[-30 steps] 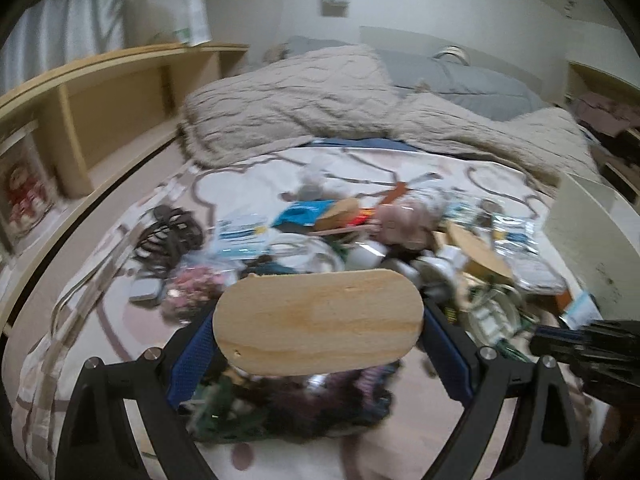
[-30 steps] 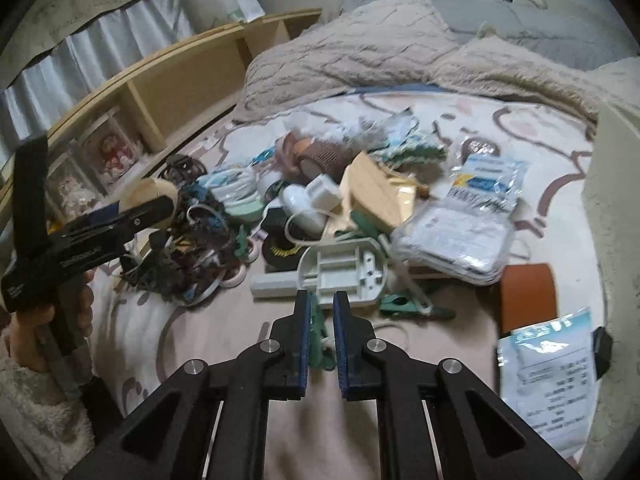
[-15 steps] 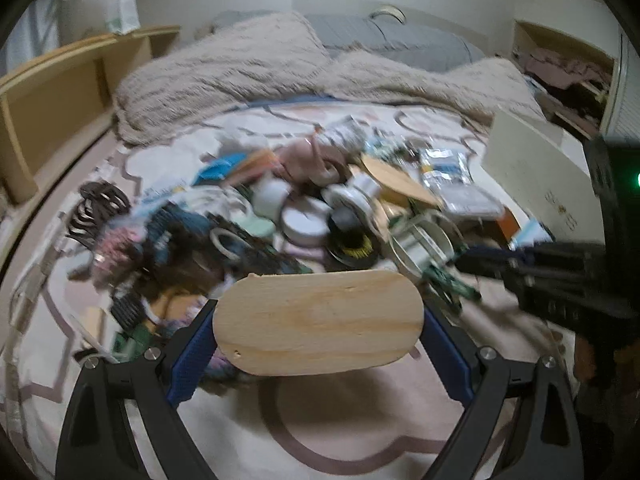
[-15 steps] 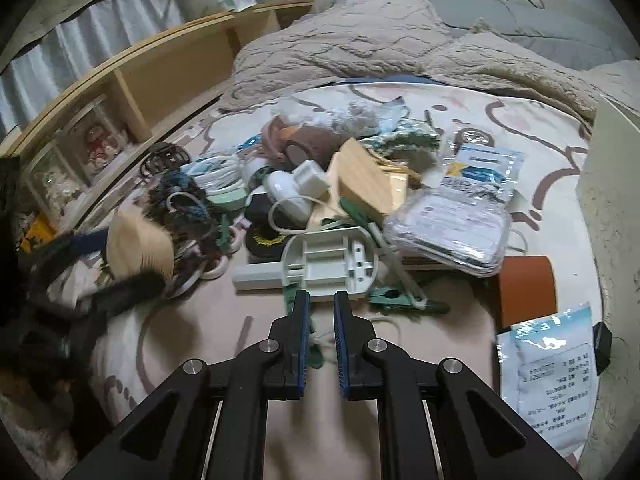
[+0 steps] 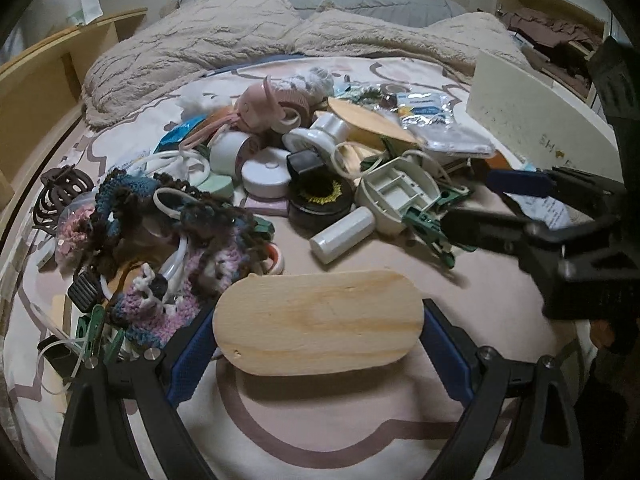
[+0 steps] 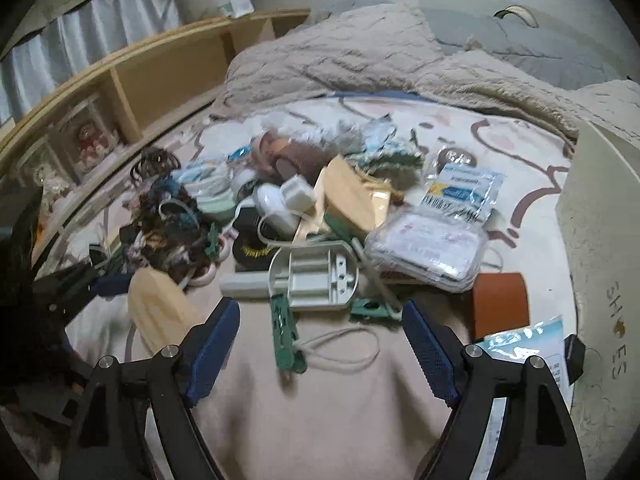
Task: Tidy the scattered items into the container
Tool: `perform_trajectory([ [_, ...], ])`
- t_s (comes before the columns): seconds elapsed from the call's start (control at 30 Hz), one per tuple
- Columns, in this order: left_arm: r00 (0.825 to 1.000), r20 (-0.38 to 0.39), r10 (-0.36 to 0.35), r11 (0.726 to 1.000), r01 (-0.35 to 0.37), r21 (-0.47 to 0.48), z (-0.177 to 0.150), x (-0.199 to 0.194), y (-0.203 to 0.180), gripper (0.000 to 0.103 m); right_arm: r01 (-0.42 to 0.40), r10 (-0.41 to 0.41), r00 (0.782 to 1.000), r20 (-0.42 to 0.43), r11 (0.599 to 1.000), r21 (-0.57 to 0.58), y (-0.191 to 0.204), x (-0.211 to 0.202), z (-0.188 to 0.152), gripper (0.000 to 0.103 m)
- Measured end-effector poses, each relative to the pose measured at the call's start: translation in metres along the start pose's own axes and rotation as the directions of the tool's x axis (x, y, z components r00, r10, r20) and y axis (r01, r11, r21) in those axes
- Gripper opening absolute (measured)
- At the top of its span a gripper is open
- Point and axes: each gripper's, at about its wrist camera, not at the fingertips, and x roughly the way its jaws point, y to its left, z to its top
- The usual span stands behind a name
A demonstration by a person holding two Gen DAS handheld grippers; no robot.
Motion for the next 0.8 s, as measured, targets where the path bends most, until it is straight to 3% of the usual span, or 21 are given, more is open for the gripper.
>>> perform_trajectory([
  [0.1, 1.000, -0.020, 0.003, 1.000, -0.003, 0.009, -0.002, 0.005, -0.002, 0.095, -0.027, 0.026, 0.999, -0.035, 0.999, -0.026, 0.008, 0.005, -0.003, 0.083],
  [0.17, 1.000, -0.021, 0.011, 1.000, -0.010, 0.021, -0.003, 0.006, -0.005, 0.095, -0.026, 0.023, 0.999, -0.044, 0.997, -0.069, 0.015, 0.007, -0.006, 0.076],
  [0.3, 1.000, -0.022, 0.008, 1.000, -0.007, 0.018, -0.003, 0.006, -0.005, 0.095, -0.041, 0.031, 0.995, -0.094, 0.994, -0.101, 0.021, 0.018, -0.013, 0.044],
  [0.43, 1.000, -0.022, 0.008, 1.000, -0.008, 0.019, -0.003, 0.007, -0.005, 0.095, -0.023, 0.011, 0.995, -0.097, 0.993, -0.116, 0.021, 0.021, -0.016, 0.026],
  [0.8, 0.999, 0.041, -0.006, 0.998, 0.009, -0.068, 0.006, -0.004, 0.012, 0.095, -0.046, 0.043, 0.998, -0.042, 0.995, -0.085, 0.017, 0.007, -0.008, 0.015],
])
